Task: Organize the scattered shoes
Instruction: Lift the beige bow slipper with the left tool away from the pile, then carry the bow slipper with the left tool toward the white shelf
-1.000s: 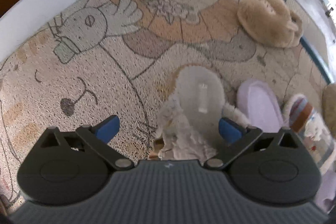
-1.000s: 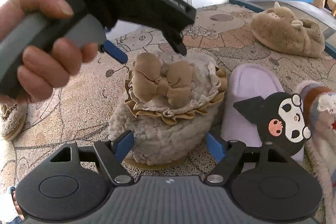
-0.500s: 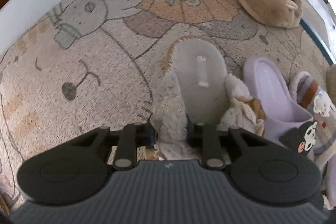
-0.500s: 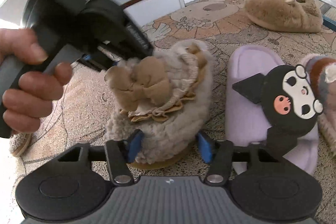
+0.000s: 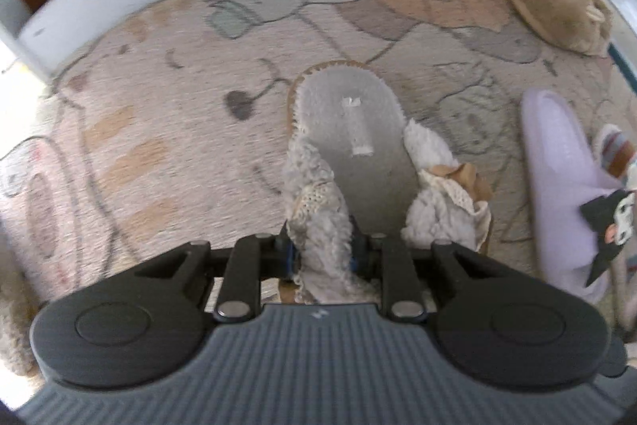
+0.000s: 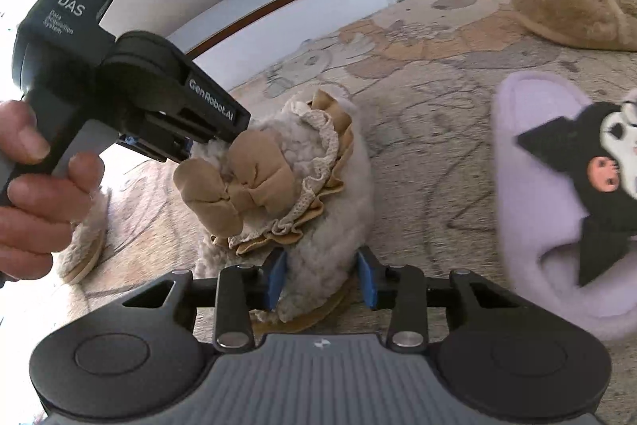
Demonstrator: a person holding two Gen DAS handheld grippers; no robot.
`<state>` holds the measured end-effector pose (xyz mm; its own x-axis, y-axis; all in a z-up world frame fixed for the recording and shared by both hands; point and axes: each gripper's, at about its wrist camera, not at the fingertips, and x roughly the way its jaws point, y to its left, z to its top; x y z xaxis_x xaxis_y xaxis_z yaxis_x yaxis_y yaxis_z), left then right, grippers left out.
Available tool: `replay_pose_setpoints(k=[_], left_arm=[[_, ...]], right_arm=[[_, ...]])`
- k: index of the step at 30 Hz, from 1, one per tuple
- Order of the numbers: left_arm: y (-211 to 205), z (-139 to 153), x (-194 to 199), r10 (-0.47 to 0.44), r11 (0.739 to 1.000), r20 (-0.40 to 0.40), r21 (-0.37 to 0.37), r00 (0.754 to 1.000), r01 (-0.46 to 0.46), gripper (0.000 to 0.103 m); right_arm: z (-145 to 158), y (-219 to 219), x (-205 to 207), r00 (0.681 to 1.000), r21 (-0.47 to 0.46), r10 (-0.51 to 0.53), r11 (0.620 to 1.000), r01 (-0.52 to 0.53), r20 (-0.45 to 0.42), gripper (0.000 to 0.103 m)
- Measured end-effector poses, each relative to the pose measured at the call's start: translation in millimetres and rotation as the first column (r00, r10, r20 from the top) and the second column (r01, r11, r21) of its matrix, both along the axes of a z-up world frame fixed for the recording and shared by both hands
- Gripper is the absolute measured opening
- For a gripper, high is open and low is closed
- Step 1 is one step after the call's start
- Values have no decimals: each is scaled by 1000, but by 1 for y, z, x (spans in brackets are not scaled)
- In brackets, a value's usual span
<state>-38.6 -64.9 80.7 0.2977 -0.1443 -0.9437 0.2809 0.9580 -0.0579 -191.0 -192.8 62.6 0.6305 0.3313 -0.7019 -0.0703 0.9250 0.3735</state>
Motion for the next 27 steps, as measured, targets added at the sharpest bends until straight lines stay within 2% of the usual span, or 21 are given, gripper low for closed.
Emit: replay_pose_setpoints(k=[7,17,27], left_arm=[[17,3,-6,19,998,37,55,999,-21,21],[46,4,-1,99,994,36,45,994,-100,21],[94,2,9,228,973,5,45,974,-228,21]], right_arm=[[-3,14,3,999,18,46,999,-46,3,41],[-3,33,12,996,24,89,996,-90,25,40],[0,65,32,982,13,185,983,-186,43,40]])
